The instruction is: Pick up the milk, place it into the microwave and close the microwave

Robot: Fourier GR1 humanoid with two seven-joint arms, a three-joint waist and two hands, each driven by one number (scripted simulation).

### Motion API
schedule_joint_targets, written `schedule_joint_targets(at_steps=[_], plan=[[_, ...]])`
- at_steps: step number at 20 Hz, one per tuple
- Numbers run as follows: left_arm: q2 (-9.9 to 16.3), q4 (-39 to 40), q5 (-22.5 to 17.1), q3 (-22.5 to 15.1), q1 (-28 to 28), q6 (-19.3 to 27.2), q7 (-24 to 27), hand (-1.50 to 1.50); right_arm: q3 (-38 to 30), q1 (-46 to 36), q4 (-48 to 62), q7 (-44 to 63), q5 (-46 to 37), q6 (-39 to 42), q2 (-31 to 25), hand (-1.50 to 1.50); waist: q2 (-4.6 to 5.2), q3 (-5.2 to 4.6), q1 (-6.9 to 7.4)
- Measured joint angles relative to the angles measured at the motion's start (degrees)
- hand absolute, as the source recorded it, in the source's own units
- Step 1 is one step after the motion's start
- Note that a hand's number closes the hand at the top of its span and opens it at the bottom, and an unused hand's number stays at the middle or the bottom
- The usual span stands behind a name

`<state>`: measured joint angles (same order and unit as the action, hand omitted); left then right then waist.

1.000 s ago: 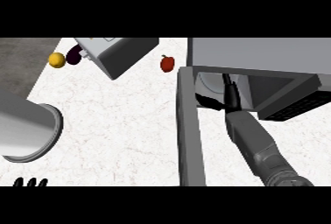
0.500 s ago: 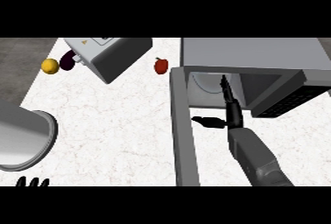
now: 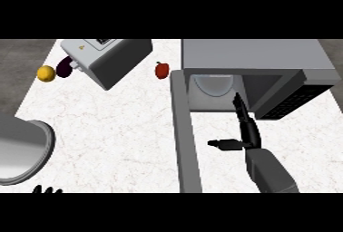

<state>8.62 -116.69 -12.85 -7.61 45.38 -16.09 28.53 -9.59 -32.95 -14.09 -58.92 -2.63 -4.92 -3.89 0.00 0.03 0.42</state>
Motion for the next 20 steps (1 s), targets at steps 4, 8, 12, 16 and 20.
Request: schedule_joint_targets(at_steps=[4,8,12,16,20], plan=[[-0.6,2.1,0.9,-0.7,-1.9,0.0,-0.3,-1.50,0.6,5.6,-4.9,0.2,0.6,2.3,-2.1,-1.50,-0.21,-0.05,-0.62],[-1.1,3.5,4.0,-4.5,-4.4,-0.3,-2.0,-1.50,0.5,10.1,-9.9,0.6,1.8,5.0,-5.3,1.50,-0.28,-0.08,-1.17],[-0.4,5.4,6.9,-7.1,-8.5,-0.9,-5.0,1.50,0.8,15.4,-15.4,0.9,2.8,6.7,-7.1,-1.50,-0.27,-0.09,-1.41],[-0.5,9.1,11.8,-9.4,-13.2,-0.4,-5.7,1.50,0.2,21.3,-20.2,1.4,4.7,9.0,-9.4,-1.50,-0.24,-0.10,-1.38],[-2.4,11.7,15.6,-11.9,-19.2,1.0,-8.8,1.50,-1.3,25.6,-24.3,2.2,7.6,11.9,-11.6,-1.50,-0.14,-0.08,-1.25]])
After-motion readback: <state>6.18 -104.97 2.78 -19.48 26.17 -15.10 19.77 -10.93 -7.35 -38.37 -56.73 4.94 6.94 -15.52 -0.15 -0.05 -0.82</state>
